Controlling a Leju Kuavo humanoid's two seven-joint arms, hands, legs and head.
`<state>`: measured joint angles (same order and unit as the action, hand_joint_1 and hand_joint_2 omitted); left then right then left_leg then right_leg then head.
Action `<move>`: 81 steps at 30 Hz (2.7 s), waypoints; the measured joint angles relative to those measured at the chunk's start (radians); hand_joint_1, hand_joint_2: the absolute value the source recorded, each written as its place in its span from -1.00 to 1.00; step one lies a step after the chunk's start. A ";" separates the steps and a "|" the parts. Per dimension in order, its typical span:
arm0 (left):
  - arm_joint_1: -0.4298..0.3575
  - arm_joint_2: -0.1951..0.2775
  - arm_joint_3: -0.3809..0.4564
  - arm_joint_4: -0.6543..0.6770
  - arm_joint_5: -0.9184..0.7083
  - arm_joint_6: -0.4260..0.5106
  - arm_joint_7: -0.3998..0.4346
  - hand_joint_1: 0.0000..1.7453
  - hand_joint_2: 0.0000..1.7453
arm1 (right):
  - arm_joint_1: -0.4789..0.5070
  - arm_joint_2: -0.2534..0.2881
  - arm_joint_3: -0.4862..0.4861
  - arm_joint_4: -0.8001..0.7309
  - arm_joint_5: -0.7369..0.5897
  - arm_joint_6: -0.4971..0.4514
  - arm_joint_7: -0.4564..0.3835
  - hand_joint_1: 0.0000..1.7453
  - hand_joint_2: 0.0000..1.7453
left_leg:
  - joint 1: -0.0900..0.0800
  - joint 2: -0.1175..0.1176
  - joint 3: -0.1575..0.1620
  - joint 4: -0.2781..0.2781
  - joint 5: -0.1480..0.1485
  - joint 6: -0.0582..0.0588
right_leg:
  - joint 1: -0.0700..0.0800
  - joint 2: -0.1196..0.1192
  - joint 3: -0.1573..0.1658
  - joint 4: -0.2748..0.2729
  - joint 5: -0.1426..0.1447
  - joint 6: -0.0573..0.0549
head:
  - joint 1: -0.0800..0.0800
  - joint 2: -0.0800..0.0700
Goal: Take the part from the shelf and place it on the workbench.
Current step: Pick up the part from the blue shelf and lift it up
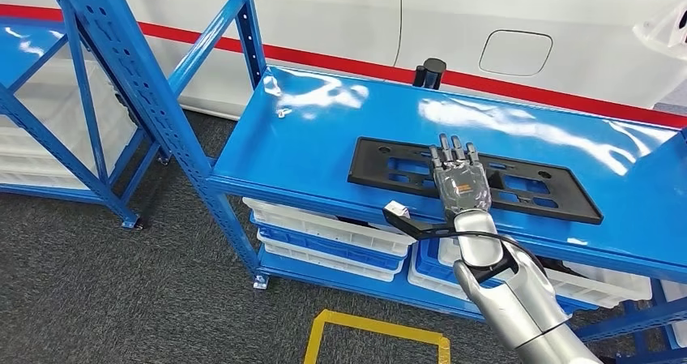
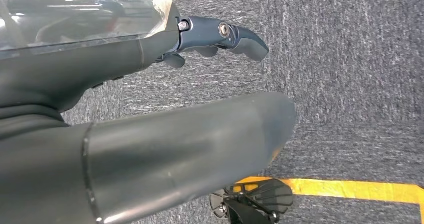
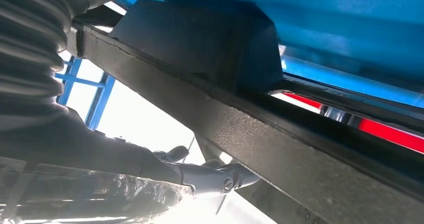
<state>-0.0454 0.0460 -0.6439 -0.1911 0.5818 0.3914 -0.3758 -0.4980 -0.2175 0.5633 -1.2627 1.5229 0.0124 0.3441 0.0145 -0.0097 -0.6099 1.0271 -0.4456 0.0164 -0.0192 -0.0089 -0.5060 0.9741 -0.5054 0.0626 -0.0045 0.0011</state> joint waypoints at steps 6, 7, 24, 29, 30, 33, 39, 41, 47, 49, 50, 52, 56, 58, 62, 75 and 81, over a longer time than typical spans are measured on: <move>0.000 -0.003 0.000 0.000 0.001 0.000 -0.004 -1.00 -1.00 | -0.009 0.000 0.001 0.011 0.000 0.010 0.003 -1.00 1.00 | 0.001 0.000 0.002 -0.001 0.000 0.000 | 0.000 0.000 0.000 0.000 -0.001 0.000 | 0.000 0.000; 0.000 -0.003 0.000 0.000 0.001 0.001 -0.004 -1.00 -1.00 | -0.011 0.000 0.001 0.012 -0.001 0.017 0.007 -1.00 1.00 | 0.001 0.000 0.002 -0.001 0.000 0.000 | 0.000 0.000 0.000 0.000 -0.001 0.000 | 0.000 0.000; 0.000 -0.009 0.018 0.000 0.015 0.003 -0.005 -1.00 -1.00 | -0.057 -0.001 -0.001 0.066 -0.046 0.068 0.039 -1.00 1.00 | 0.001 0.000 0.003 -0.001 0.000 0.000 | 0.000 0.000 0.001 0.000 -0.001 0.000 | 0.000 0.000; 0.000 -0.011 0.019 0.000 0.015 0.003 -0.005 -1.00 -1.00 | -0.061 0.000 -0.003 0.075 -0.050 0.069 0.041 -1.00 1.00 | 0.001 0.000 0.003 -0.001 0.000 0.000 | 0.000 0.000 0.001 0.000 -0.001 0.000 | 0.000 0.000; 0.000 -0.011 0.019 0.000 0.015 0.003 -0.005 -1.00 -1.00 | -0.061 0.000 -0.004 0.077 -0.054 0.070 0.044 -1.00 1.00 | 0.001 0.000 0.003 -0.001 0.000 0.000 | 0.000 0.000 0.001 0.000 -0.001 0.000 | 0.000 0.000; 0.000 -0.011 0.019 0.000 0.014 0.004 -0.005 -1.00 -1.00 | -0.061 0.000 -0.014 0.083 -0.066 0.077 0.057 -0.98 1.00 | 0.001 0.000 0.003 -0.001 0.000 0.000 | 0.000 0.000 0.001 0.000 -0.001 0.000 | 0.000 0.000; -0.001 -0.012 0.019 0.000 0.005 0.007 -0.004 -1.00 -1.00 | -0.054 -0.014 -0.049 0.091 -0.089 0.082 0.078 -0.89 1.00 | 0.001 0.000 0.005 -0.001 0.000 0.000 | 0.000 0.000 0.002 0.000 -0.001 0.000 | 0.000 0.000; -0.001 -0.012 0.019 0.000 0.001 0.008 -0.004 -1.00 -1.00 | -0.049 -0.020 -0.060 0.092 -0.091 0.085 0.080 -0.74 1.00 | 0.001 0.000 0.005 -0.001 0.000 0.000 | 0.000 0.000 0.002 0.000 -0.001 0.000 | 0.000 0.000; -0.005 -0.013 0.019 0.000 -0.005 0.013 -0.004 -1.00 -1.00 | -0.034 -0.039 -0.081 0.091 -0.105 0.116 0.085 0.75 1.00 | 0.001 0.000 0.006 -0.001 0.000 0.000 | 0.000 0.000 0.003 0.000 -0.001 0.000 | 0.000 0.000; -0.006 -0.013 0.019 0.000 -0.005 0.016 -0.005 -1.00 -1.00 | -0.028 -0.045 -0.084 0.091 -0.109 0.123 0.084 0.84 1.00 | 0.001 0.000 0.006 -0.001 0.000 0.000 | 0.000 0.000 0.003 0.000 -0.001 0.000 | 0.000 0.000; -0.007 -0.013 0.019 0.000 -0.005 0.017 -0.007 -1.00 -1.00 | -0.025 -0.048 -0.085 0.091 -0.110 0.125 0.083 0.88 1.00 | 0.001 0.001 0.007 -0.001 0.000 0.000 | 0.000 0.000 0.003 0.000 -0.001 0.000 | 0.000 0.000; -0.008 -0.013 0.019 0.000 -0.005 0.020 -0.010 -1.00 -1.00 | -0.022 -0.051 -0.087 0.091 -0.112 0.129 0.081 0.88 1.00 | 0.001 0.001 0.007 -0.001 0.000 0.000 | 0.000 0.000 0.003 0.000 -0.001 0.000 | 0.000 0.000; -0.008 -0.014 0.019 0.000 -0.005 0.021 -0.015 -1.00 -1.00 | -0.019 -0.055 -0.092 0.091 -0.117 0.135 0.076 0.86 1.00 | 0.001 0.000 0.007 -0.001 0.000 0.000 | 0.000 0.000 0.004 0.000 -0.001 0.000 | 0.000 0.000; -0.009 -0.014 0.019 -0.001 -0.005 0.021 -0.017 -1.00 -1.00 | -0.018 -0.056 -0.095 0.092 -0.119 0.136 0.074 0.83 1.00 | 0.001 0.000 0.007 -0.001 0.000 0.000 | 0.000 0.000 0.004 0.000 -0.001 0.000 | 0.000 0.000; -0.009 -0.014 0.019 -0.001 -0.005 0.021 -0.018 -1.00 -1.00 | -0.018 -0.057 -0.098 0.092 -0.121 0.136 0.072 0.78 1.00 | 0.001 0.000 0.007 -0.001 0.000 0.000 | 0.000 0.000 0.003 0.000 -0.001 0.000 | 0.000 0.000; -0.010 -0.015 0.018 -0.001 -0.012 0.006 -0.019 -1.00 -1.00 | -0.009 -0.057 -0.098 0.089 -0.142 0.096 0.054 1.00 1.00 | 0.001 0.000 0.007 -0.001 0.000 0.000 | 0.000 0.000 0.004 0.000 -0.001 0.000 | 0.000 0.000; -0.009 -0.014 0.017 -0.001 -0.018 -0.041 -0.006 -1.00 0.00 | 0.012 -0.053 -0.099 0.066 -0.149 0.047 0.042 1.00 1.00 | 0.001 0.001 0.006 -0.001 0.000 0.000 | 0.000 0.001 0.003 0.000 -0.001 0.000 | 0.000 0.000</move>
<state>-0.0547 0.0322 -0.6271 -0.1923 0.5638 0.3509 -0.3813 -0.4860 -0.2704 0.4644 -1.1969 1.3740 0.0599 0.3864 0.0153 -0.0089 -0.6040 1.0256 -0.4460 0.0160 -0.0191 -0.0081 -0.5027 0.9741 -0.5065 0.0623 -0.0047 0.0011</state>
